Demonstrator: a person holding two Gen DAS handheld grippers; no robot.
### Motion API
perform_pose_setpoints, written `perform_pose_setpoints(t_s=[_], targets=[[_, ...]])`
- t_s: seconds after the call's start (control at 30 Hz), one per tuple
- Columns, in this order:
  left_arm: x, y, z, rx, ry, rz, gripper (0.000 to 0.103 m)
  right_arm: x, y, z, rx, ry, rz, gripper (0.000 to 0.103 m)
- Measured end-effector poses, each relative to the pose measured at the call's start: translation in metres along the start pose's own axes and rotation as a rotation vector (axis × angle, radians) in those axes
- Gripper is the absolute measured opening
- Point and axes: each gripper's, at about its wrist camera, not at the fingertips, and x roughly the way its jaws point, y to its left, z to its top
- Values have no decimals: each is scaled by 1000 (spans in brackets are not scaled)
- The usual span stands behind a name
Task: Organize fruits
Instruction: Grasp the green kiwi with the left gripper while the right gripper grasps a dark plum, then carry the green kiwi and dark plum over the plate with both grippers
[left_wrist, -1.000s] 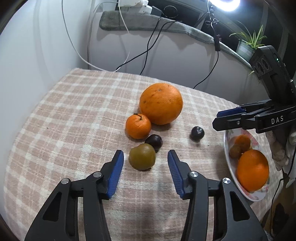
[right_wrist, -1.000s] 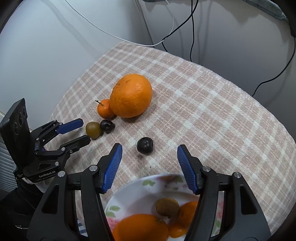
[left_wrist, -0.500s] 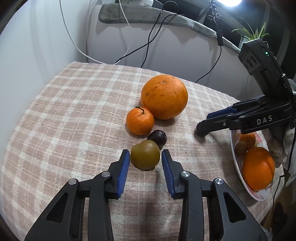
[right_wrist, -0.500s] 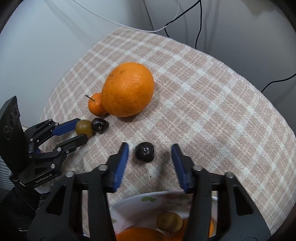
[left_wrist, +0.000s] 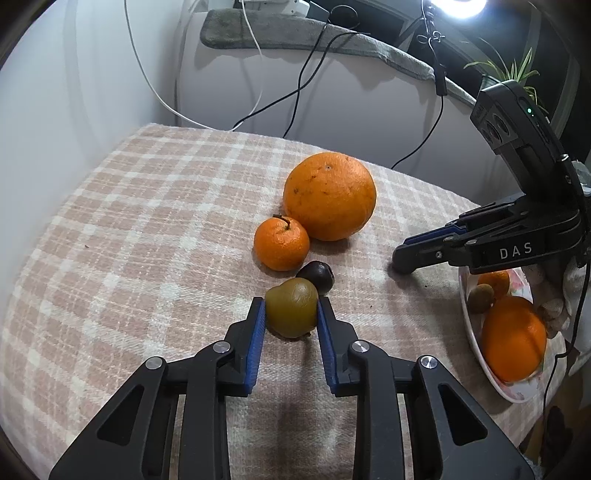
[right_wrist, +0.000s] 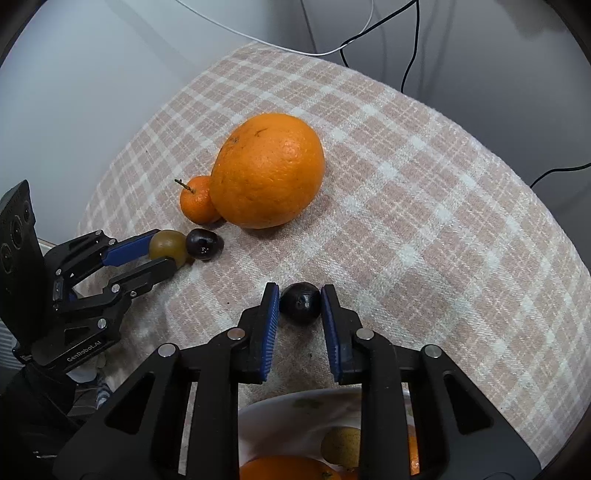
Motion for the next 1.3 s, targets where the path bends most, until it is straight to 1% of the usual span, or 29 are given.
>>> perform_pose_setpoints(t_s=[0.27, 0.47, 0.73, 1.17, 1.3], targets=[[-16, -4, 1, -12, -33, -22, 26, -24, -3, -12, 9, -49, 18, 24], [-26, -17, 5, 2, -55, -51, 26, -46, 0, -27, 10, -97, 17, 24], [-31, -41, 10, 24, -70, -94, 26, -72, -7, -45, 33, -164, 11, 24], [-25, -77, 13, 59, -60, -164, 26, -109, -29, -97, 101, -271, -16, 24], [-20, -88, 13, 73, -51, -181, 26, -115, -35, -115, 133, -302, -9, 24]])
